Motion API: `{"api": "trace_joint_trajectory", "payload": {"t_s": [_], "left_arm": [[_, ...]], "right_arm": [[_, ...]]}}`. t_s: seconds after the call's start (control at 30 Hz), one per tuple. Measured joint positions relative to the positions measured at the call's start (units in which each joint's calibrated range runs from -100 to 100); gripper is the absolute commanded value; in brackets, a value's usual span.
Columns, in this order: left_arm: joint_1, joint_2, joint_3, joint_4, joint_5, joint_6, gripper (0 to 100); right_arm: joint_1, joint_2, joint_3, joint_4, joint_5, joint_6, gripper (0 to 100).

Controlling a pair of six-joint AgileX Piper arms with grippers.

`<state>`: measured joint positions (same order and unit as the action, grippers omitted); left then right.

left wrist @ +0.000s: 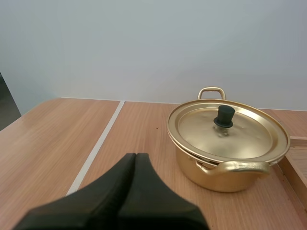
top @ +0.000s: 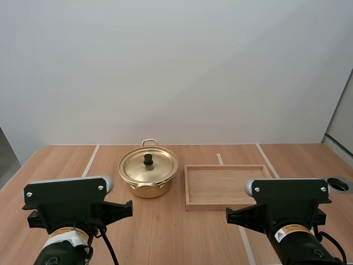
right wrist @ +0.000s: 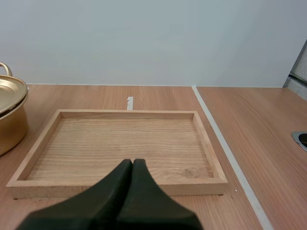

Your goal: Open the pot, put the grape inside, and close it

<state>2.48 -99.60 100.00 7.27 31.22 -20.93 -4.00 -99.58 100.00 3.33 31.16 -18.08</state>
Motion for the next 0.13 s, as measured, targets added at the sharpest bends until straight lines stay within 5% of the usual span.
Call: {"api": "trace_joint_trajectory", "payload": {"t_s": [0.13], "left_arm": [[0.00,0.00,0.00,0.00,0.00,0.00,0]], "right_arm": [[0.00,0.00,0.00,0.00,0.00,0.00,0]]}}
